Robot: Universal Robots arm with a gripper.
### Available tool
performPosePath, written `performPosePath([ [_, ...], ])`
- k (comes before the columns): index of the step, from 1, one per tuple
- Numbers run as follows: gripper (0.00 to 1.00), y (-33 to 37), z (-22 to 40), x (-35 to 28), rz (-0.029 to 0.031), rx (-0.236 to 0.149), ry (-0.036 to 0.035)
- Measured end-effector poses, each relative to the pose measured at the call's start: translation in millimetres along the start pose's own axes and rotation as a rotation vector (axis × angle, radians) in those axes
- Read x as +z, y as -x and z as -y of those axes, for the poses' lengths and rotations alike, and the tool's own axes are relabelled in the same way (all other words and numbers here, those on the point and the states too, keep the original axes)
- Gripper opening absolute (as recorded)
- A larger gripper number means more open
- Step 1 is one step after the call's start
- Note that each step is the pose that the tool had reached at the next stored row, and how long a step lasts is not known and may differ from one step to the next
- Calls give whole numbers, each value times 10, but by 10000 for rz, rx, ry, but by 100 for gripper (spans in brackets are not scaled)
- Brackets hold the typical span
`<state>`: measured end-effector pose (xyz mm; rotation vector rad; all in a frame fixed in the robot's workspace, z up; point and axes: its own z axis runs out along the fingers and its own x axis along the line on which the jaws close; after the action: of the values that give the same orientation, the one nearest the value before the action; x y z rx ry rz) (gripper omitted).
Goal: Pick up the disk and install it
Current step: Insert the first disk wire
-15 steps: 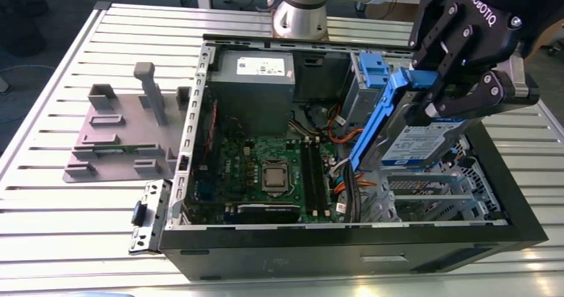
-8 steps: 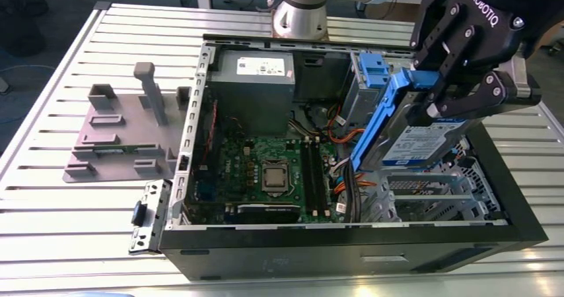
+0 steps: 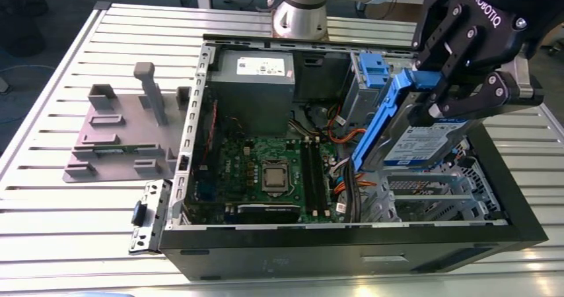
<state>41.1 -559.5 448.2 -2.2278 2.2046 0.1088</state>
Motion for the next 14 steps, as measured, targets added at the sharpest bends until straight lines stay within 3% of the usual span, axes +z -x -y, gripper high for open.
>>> performPosePath([
  [14, 37, -1, 33, 3, 0, 0, 0],
])
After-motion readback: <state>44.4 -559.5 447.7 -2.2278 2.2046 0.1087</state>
